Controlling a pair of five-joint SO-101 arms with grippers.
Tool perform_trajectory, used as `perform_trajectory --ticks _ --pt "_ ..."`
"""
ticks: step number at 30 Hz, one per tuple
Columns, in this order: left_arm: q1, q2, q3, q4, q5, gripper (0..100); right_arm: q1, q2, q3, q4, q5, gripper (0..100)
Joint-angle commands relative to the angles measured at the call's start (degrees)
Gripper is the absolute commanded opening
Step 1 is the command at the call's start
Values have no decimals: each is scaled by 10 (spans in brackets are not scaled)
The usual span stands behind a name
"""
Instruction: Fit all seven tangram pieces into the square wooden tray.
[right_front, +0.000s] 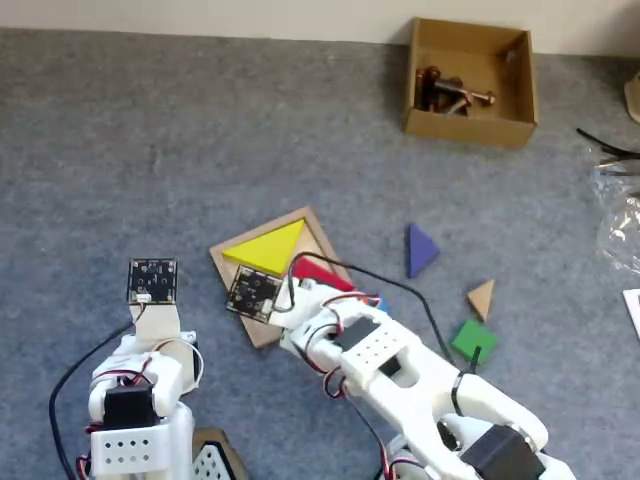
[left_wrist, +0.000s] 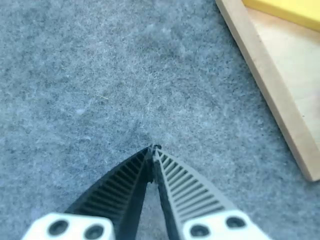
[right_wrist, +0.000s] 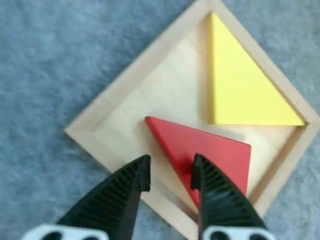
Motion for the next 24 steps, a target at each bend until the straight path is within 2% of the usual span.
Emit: perform_trajectory --ticks 1,15,24 --pt "-5 4 12 4 2 5 -17 -18 -5 15 -22 127" --pt "-5 4 12 4 2 5 7 -18 -17 14 -25 127" --pt "-5 4 12 4 2 5 7 -11 -59 12 -127 127"
